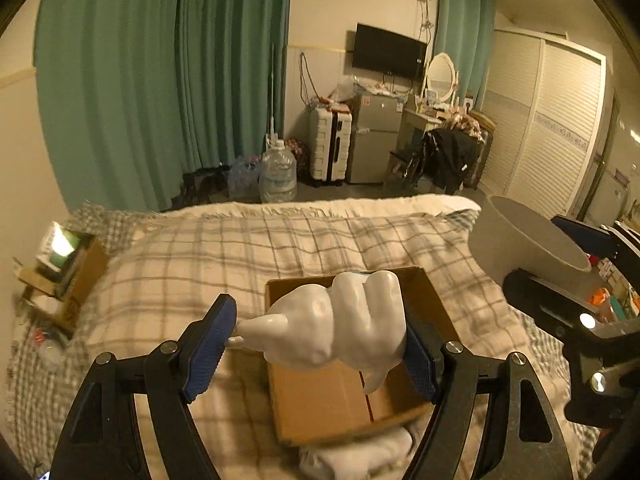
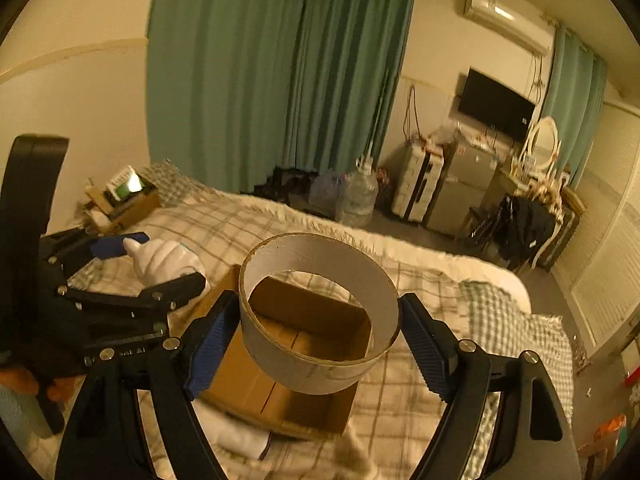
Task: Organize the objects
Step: 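Carry figurine and tape roll into the box and open both tools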
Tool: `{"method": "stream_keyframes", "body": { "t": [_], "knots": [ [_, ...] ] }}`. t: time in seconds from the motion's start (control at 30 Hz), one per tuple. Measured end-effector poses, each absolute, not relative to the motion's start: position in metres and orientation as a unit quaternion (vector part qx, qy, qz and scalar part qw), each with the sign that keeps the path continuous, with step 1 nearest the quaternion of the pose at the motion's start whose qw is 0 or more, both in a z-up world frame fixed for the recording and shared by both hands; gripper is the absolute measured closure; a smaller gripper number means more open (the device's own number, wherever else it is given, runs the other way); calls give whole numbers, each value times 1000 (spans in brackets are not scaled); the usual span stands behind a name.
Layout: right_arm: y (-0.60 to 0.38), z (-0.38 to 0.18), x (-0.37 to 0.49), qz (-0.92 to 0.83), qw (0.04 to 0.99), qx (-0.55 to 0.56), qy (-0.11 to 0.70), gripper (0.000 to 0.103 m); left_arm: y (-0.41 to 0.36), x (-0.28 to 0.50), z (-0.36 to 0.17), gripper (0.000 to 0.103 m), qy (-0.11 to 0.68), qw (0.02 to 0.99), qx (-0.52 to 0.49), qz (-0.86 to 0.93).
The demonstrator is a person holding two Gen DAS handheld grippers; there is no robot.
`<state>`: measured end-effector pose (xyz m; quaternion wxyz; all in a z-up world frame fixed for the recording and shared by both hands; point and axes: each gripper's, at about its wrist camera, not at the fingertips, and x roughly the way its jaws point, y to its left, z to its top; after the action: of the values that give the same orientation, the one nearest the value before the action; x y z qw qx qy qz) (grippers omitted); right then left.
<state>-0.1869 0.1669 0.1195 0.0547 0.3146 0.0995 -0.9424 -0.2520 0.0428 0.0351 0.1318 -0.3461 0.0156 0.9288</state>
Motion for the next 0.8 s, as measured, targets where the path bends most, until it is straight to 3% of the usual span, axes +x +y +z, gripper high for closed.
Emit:
{"method": "stream_keyframes", "body": {
  "t": [0.27, 0.4, 0.43, 0.47, 0.5, 0.8],
  "knots": [
    [187, 47, -255, -923, 55, 373, 78, 23, 66, -295, -37, 24, 56, 135, -385, 911],
    [196, 35, -255, -929, 67, 358, 57, 21, 68, -294, -47, 20, 76, 146, -368, 915],
    [198, 36, -255, -931, 75, 354, 48, 19, 68, -293, -45, 17, 77, 145, -361, 918],
    [200, 37, -252, -932, 75, 352, 44, 9, 67, -289, -41, 7, 76, 142, -354, 921],
    [202, 42, -248, -936, 66, 344, 43, 7, 66, -288, -36, 0, 74, 141, -349, 924],
    [216, 123, -165, -946, 36, 316, 63, 7, 40, -225, 30, 0, 68, 121, -334, 932]
  ]
}}
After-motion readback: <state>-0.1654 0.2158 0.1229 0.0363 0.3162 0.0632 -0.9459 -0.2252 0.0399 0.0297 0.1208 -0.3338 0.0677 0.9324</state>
